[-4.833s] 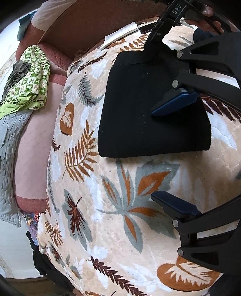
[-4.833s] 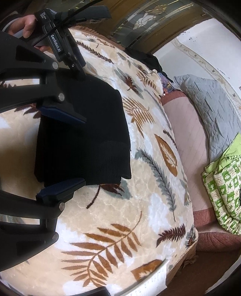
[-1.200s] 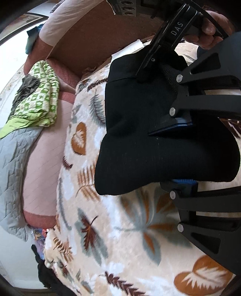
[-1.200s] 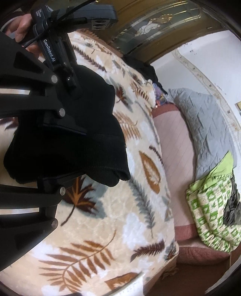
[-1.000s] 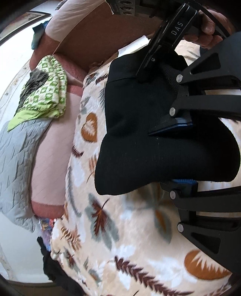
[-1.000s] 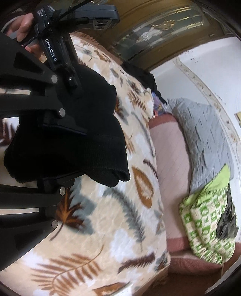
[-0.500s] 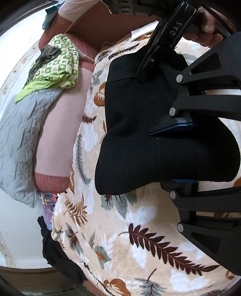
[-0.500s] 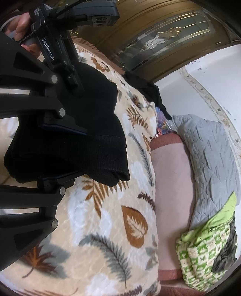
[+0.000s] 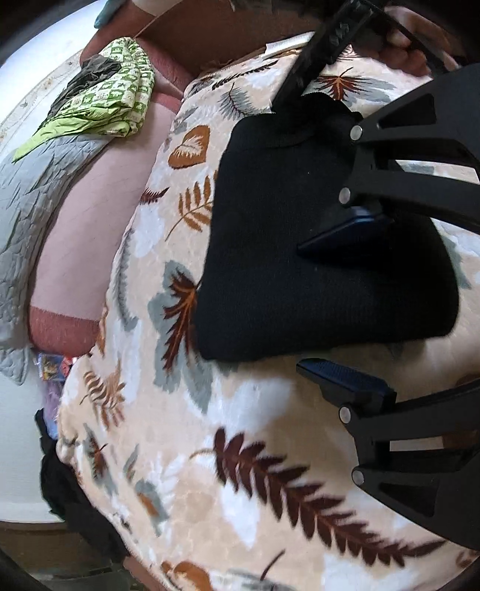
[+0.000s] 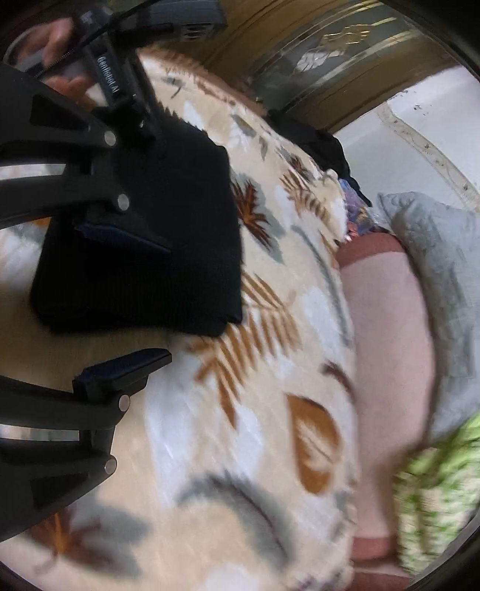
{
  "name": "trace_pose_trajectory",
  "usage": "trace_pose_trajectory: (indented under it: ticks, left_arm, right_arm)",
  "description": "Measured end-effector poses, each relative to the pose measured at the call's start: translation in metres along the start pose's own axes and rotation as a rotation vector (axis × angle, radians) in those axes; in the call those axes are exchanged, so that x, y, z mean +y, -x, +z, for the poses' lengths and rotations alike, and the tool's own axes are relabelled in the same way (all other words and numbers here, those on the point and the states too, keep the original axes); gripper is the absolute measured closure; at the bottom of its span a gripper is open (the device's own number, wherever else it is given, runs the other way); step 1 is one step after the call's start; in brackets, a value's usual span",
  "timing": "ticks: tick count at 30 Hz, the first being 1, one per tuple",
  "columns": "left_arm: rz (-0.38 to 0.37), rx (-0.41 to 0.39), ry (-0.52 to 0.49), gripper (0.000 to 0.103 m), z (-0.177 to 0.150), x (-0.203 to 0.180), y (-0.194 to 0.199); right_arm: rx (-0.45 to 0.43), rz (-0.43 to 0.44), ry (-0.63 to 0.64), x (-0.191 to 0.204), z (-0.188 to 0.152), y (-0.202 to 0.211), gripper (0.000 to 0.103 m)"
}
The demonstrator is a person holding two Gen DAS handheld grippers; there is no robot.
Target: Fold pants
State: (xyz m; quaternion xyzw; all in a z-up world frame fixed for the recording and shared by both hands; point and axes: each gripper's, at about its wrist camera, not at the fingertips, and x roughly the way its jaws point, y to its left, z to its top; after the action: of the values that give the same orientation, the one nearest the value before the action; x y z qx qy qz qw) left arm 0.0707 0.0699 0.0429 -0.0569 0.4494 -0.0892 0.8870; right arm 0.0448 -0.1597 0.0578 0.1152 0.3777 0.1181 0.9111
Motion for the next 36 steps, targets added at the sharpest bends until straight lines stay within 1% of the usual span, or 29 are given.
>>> trace_pose_trajectory:
  ticks: [2, 5, 6, 8, 11, 14, 18, 23, 25, 28, 30, 33, 36]
  left_arm:
    - [0.042, -0.024, -0.011, 0.044, 0.003, 0.0, 0.006]
    - [0.038, -0.024, -0.012, 0.044, 0.003, -0.002, 0.008]
    - [0.039, -0.024, -0.011, 0.044, 0.002, -0.004, 0.007]
    - [0.056, -0.017, -0.024, 0.044, 0.0, -0.007, 0.001]
    - [0.063, -0.006, -0.026, 0.043, -0.004, -0.008, -0.007]
    - [0.055, -0.012, -0.014, 0.038, -0.006, -0.008, -0.011]
    - [0.053, -0.015, -0.013, 0.037, -0.007, -0.012, -0.016]
    - [0.062, -0.012, -0.029, 0.037, -0.006, -0.016, -0.01]
    - [0.064, -0.019, -0.028, 0.037, -0.004, -0.014, -0.003]
    - [0.06, -0.051, -0.01, 0.037, 0.001, -0.011, 0.006]
    - [0.066, -0.057, -0.002, 0.037, 0.006, -0.009, 0.005]
    - [0.083, -0.045, 0.007, 0.037, 0.012, -0.006, -0.005]
    - [0.084, -0.034, 0.009, 0.037, 0.014, -0.004, -0.016]
  right_arm:
    - [-0.023, 0.034, 0.003, 0.003, 0.005, 0.015, 0.051]
    - [-0.019, 0.085, 0.03, 0.018, 0.01, 0.019, 0.053]
    - [-0.01, 0.095, 0.061, 0.027, 0.009, 0.016, 0.053]
    - [0.006, 0.086, 0.107, 0.039, 0.004, 0.011, 0.054]
    - [0.045, 0.032, 0.164, 0.046, -0.01, -0.004, 0.054]
    - [0.051, 0.002, 0.173, 0.038, -0.024, -0.011, 0.054]
    - [0.046, 0.005, 0.169, 0.032, -0.032, -0.016, 0.053]
    - [0.051, 0.025, 0.149, 0.033, -0.024, -0.006, 0.053]
    - [0.03, 0.035, 0.135, 0.032, -0.019, 0.002, 0.053]
    - [0.004, 0.035, 0.128, 0.033, -0.009, 0.008, 0.053]
    - [-0.005, 0.04, 0.117, 0.033, -0.002, 0.007, 0.053]
    - [-0.016, 0.042, 0.109, 0.034, 0.006, 0.0, 0.053]
    - [-0.01, 0.036, 0.112, 0.034, 0.012, -0.014, 0.053]
